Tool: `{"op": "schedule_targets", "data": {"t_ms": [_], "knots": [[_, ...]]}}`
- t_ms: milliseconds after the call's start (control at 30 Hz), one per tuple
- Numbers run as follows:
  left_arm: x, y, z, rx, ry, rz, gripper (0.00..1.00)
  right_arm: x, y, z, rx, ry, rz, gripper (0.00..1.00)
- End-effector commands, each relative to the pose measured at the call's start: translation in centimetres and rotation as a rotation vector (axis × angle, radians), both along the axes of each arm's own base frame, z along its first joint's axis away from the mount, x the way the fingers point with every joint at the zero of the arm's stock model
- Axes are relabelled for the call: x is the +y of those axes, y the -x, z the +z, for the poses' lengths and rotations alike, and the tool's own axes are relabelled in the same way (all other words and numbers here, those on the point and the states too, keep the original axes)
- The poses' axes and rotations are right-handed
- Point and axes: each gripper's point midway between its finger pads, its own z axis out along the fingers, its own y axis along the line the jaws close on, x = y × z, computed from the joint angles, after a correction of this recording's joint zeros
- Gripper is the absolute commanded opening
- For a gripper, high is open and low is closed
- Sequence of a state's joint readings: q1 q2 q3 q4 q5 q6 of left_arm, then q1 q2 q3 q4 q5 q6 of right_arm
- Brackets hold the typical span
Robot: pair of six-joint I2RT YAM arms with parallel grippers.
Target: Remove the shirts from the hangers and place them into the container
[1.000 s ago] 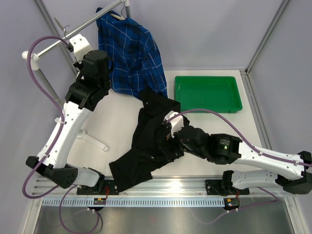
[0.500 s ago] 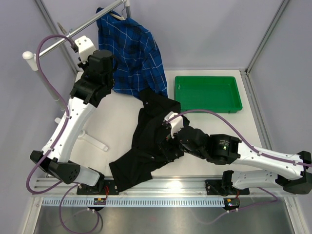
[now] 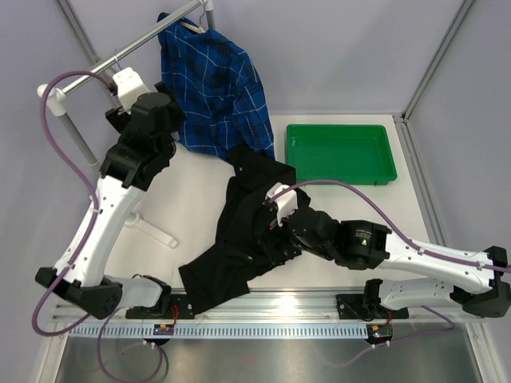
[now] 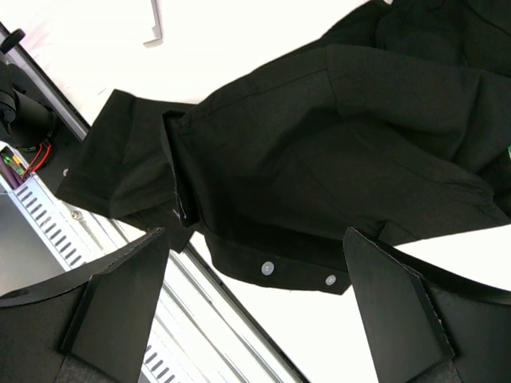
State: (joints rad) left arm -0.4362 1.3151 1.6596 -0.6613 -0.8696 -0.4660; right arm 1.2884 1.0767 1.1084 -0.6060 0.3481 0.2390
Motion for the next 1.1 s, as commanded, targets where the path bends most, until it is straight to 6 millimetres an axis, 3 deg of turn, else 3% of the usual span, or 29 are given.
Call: {"op": "schedule_targets", "data": {"t_ms": [0,167,333,567,667,867,900,933,1000,1067], "knots": [[-0.3,1.6,2.8,-0.088,0.066,-0.072,0.98,0.9,0.0,0.5,-0.018,-0.03,0.015,0.99],[-1.2,3.8,4.2,-0.103,0.085,-0.201,0.99,1.1,-0.2,0.5,-0.024,-0.044,0.007,0.99],[-2.6,7.3,5.8,-0.137,0.087,-0.396,0.99,1.2,-0.6,0.7,-0.031,-0.059,-0.018,0.99],[-3.6,12.5,4.7,-0.14,0.021,-0.613,0.99,1.0,-1.4,-0.6,-0.008,-0.047,-0.078,0.99],[-3.9,14.4,3.0,-0.128,0.005,-0.684,0.99,0.8,-2.3,-1.6,0.028,-0.065,-0.13,1.0],[-4.5,15.8,-4.3,-0.001,-0.05,-0.771,0.99,0.6,-4.4,-4.3,0.106,-0.072,-0.24,0.99],[-4.4,16.4,-4.8,-0.008,-0.054,-0.787,0.99,0.5,-5.0,-5.1,0.13,-0.068,-0.264,0.99],[-4.8,16.5,-6.7,0.026,-0.055,-0.811,0.99,0.7,-5.3,-5.6,0.147,-0.066,-0.27,1.0],[-5.0,17.3,-7.5,-0.001,-0.058,-0.842,0.99,0.7,-6.1,-7.2,0.179,-0.042,-0.312,0.99],[-5.1,17.3,-9.7,0.017,-0.062,-0.853,0.99,1.0,-6.6,-8.8,0.205,-0.015,-0.338,1.0]]}}
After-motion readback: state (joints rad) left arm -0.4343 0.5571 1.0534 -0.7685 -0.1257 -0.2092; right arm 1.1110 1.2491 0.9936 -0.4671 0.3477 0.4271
